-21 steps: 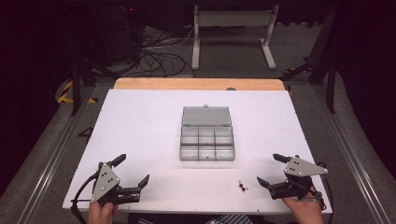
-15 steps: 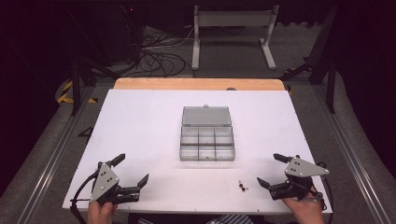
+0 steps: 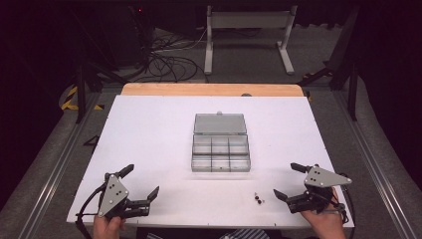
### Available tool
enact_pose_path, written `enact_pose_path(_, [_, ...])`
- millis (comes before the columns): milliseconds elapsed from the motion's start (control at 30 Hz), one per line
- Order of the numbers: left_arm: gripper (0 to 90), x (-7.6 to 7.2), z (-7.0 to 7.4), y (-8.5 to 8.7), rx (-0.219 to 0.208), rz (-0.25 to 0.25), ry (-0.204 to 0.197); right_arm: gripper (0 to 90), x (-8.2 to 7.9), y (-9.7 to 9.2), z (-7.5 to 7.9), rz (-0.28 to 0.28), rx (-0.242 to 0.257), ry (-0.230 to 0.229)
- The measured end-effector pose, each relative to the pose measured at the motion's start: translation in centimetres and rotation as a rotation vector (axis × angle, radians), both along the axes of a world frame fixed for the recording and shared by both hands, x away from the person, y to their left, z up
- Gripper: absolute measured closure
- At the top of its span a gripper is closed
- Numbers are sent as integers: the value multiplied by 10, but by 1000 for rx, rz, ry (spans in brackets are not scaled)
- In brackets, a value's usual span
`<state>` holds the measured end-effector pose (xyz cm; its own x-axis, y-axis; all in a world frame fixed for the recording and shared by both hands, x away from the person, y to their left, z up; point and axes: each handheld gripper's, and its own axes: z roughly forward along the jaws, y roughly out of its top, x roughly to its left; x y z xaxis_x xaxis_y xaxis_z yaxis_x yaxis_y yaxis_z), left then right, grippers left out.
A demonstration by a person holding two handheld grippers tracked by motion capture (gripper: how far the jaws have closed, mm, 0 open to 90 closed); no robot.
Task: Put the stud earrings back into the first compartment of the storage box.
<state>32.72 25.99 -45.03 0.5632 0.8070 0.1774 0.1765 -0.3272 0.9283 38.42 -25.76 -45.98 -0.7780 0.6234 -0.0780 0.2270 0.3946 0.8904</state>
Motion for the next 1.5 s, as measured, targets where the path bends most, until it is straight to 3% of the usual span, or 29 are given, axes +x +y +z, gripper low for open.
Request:
enact_pose_path(100, [30, 0, 0, 0, -4, 2, 5, 6, 1, 1, 1, -1, 0, 23])
enact_pose_path(467, [29, 1, 0, 1, -7, -4, 11, 54, 6, 16, 25, 33, -30, 31])
enact_pose_path(933, [29, 1, 0, 0, -1, -6, 13, 55, 18, 46, 36, 97, -79, 47])
enact_pose_path(1167, [29, 1, 0, -1, 10, -13, 11, 52, 22, 54, 42, 129, -78, 52])
enact_pose_path(1400, [29, 0, 0, -1, 12, -18, 14, 56, 23, 55, 42, 150, -66, 109])
enact_pose_path(1500, [29, 0, -1, -2, 6, -17, 17, 75, 21, 55, 44, 144, -81, 110])
